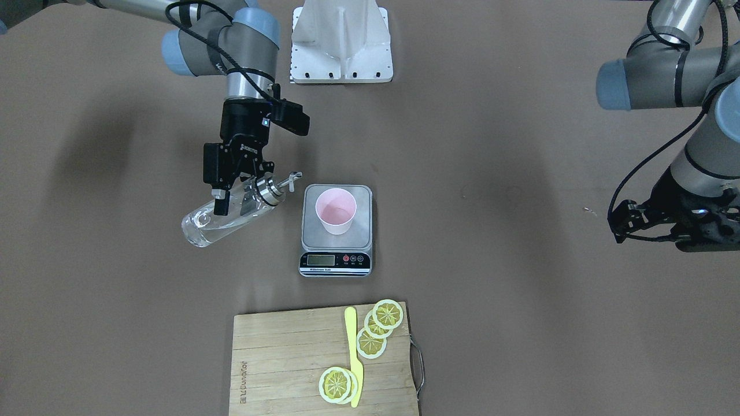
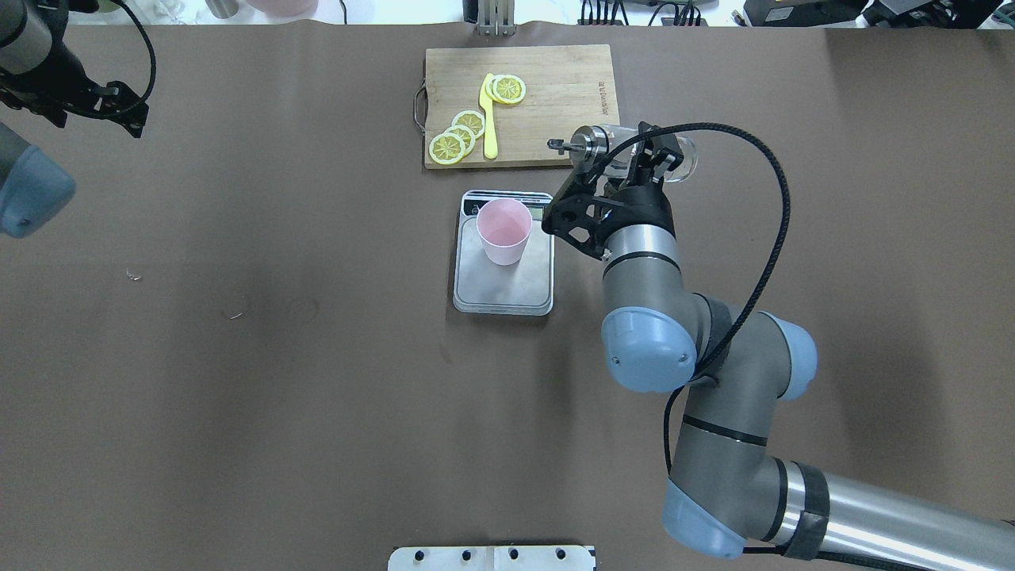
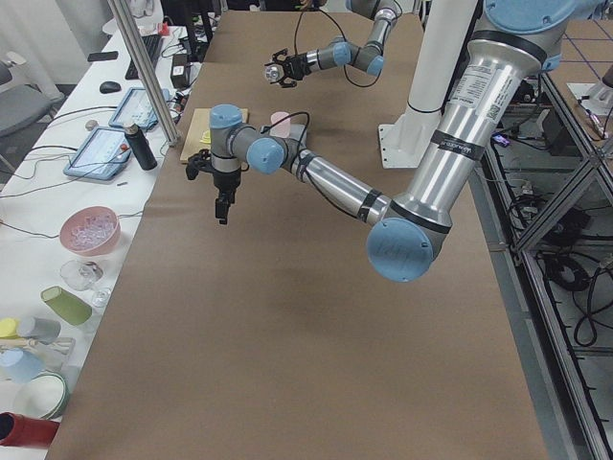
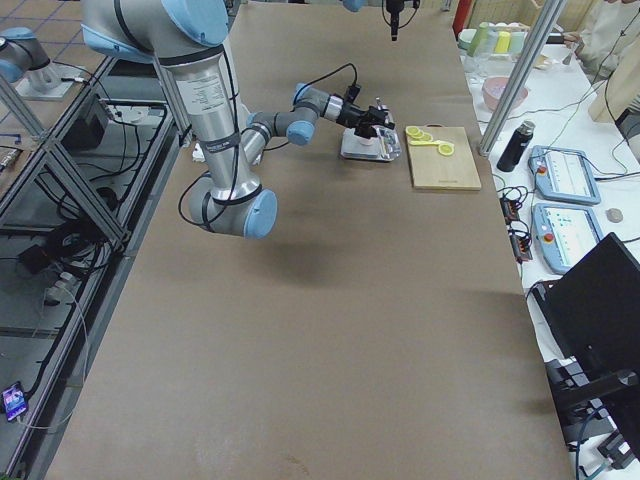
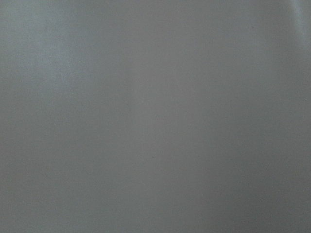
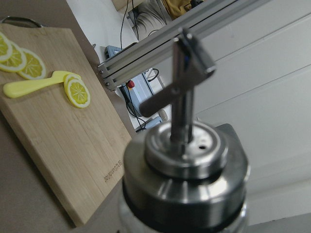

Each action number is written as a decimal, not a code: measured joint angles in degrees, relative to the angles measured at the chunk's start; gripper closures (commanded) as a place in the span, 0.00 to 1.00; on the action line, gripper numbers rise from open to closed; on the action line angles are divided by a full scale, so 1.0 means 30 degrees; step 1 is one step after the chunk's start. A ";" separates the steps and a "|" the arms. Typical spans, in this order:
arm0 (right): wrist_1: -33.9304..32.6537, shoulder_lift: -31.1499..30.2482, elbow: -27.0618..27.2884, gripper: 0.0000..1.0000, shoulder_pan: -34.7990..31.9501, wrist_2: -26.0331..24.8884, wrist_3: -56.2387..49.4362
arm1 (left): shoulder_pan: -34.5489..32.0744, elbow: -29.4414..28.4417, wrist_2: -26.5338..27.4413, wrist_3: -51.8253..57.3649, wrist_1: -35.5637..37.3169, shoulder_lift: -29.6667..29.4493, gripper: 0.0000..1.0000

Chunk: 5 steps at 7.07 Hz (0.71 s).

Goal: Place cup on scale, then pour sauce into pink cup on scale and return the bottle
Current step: 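Turn the bottle upright and carry it back with the right gripper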

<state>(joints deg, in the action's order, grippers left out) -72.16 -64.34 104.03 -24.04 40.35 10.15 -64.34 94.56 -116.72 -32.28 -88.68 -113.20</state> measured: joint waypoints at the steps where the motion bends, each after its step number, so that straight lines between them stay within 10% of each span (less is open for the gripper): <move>1: 0.0017 -0.1087 0.1439 1.00 -0.0634 0.1461 0.1241 | 0.0002 0.0017 0.0000 -0.0012 0.0000 -0.0049 0.01; 5: 0.4651 -0.5179 0.3211 1.00 -0.2943 0.6379 0.7446 | 0.0002 0.0079 0.0028 -0.0022 0.0070 -0.0343 0.01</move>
<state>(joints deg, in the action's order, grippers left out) -58.21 -79.88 113.66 -32.87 59.49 32.48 -64.34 94.80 -116.63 -32.34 -88.47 -114.23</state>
